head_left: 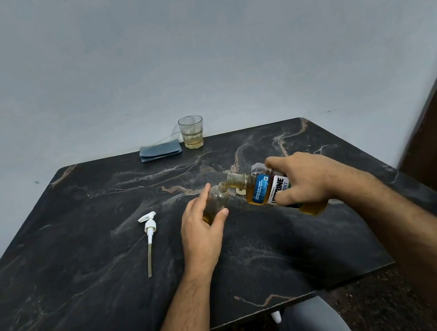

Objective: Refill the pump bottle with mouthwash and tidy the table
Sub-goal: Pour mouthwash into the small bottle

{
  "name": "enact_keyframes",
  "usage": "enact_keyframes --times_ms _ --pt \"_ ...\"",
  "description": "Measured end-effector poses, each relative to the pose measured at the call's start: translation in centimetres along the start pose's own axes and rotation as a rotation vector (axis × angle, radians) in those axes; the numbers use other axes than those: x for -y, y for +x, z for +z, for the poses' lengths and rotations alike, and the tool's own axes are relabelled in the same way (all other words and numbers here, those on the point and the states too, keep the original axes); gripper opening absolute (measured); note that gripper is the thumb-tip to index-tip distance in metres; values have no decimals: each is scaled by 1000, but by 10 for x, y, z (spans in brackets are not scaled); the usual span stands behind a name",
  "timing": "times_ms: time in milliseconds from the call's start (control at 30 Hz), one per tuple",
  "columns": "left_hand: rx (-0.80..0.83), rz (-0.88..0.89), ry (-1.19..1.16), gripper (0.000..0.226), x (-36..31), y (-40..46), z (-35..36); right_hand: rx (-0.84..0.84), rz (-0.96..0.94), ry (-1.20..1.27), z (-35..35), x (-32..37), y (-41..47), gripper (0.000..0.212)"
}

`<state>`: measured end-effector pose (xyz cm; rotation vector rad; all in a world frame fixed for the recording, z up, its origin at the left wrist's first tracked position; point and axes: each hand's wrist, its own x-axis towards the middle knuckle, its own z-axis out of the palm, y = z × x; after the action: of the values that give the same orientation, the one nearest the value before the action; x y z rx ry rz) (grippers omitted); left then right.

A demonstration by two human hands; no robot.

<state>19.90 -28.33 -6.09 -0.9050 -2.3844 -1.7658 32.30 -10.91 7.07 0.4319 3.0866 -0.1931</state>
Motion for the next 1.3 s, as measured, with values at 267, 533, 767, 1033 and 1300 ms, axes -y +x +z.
enact_keyframes --times_ms 267,533,767,1033,1300 --pt "8 -9 8 65 0 0 0 -6 3 -23 0 -1 1 40" --pt "2 -7 6 65 0 0 0 -2 3 -46 -2 1 0 46" --pt "3 -12 17 65 -2 1 0 1 2 -50 -2 0 1 45" --pt "8 -25 15 66 -2 0 0 8 5 -52 -4 2 1 40" --pt "9 -30 11 66 -3 0 0 11 15 -52 -5 2 1 44"
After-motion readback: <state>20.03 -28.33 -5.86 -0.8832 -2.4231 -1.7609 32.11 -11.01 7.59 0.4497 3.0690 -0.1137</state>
